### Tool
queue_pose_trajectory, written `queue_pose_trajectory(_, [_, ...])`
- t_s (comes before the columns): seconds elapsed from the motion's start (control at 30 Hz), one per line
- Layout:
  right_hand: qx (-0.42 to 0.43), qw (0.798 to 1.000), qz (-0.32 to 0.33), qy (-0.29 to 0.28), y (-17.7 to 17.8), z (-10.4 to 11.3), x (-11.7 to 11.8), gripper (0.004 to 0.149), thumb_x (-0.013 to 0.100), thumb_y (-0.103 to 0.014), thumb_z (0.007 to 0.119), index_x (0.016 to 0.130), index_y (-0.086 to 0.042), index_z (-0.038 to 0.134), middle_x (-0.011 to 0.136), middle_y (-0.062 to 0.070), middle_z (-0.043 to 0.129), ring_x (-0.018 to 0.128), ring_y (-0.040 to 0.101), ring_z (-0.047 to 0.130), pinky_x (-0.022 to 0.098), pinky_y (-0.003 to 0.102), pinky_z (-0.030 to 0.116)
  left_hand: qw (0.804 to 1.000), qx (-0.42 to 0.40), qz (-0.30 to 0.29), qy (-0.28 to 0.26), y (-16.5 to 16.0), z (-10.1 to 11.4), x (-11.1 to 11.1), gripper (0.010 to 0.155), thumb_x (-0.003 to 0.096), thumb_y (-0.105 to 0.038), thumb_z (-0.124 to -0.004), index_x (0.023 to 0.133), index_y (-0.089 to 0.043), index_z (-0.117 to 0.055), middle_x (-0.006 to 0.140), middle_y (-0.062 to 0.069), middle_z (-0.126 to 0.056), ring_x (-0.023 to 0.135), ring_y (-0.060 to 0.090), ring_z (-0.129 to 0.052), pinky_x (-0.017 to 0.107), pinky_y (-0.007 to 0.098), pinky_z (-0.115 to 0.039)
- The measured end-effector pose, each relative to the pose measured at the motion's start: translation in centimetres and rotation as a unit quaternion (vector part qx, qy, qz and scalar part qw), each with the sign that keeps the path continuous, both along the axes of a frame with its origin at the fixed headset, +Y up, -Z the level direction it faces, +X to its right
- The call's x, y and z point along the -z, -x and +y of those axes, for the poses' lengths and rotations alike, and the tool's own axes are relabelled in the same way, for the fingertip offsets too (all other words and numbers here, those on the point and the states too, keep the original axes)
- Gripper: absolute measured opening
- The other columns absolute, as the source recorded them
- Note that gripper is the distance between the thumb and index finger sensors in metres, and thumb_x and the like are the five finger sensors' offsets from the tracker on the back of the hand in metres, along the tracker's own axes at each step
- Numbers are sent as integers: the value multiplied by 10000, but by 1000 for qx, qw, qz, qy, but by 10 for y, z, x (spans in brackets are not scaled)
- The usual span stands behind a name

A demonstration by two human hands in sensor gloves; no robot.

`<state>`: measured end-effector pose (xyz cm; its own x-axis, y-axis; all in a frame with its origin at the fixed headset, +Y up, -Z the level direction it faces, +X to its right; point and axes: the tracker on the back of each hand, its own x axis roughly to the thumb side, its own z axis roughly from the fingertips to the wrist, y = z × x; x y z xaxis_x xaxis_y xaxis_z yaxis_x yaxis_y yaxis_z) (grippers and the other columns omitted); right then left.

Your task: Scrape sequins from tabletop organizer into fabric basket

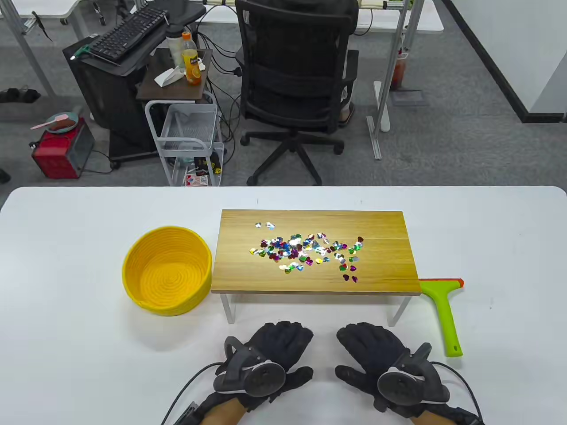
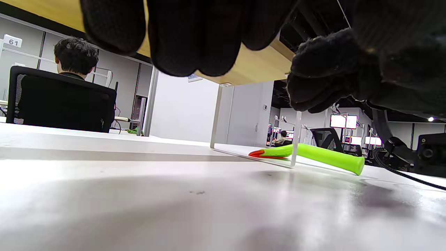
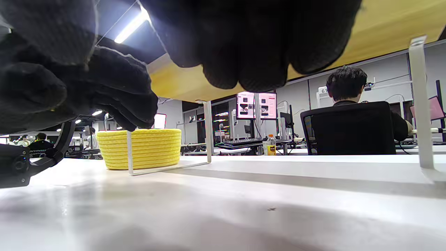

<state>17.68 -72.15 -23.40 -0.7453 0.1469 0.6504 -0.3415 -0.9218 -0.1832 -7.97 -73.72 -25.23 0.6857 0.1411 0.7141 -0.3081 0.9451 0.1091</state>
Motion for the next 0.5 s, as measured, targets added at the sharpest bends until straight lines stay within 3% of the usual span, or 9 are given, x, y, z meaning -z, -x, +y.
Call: queue_pose_trajectory(0.5, [5,1000,-7,3,-1,-2,0,720,534,-656,750,1039,-147,680,1025,180,790,876,449,851,642,604,712,1000,2,5,-10,1,1,0,777,394,-709,-728,984,-213,-634,1005,120,-784,853,375,-837,622,608,-723])
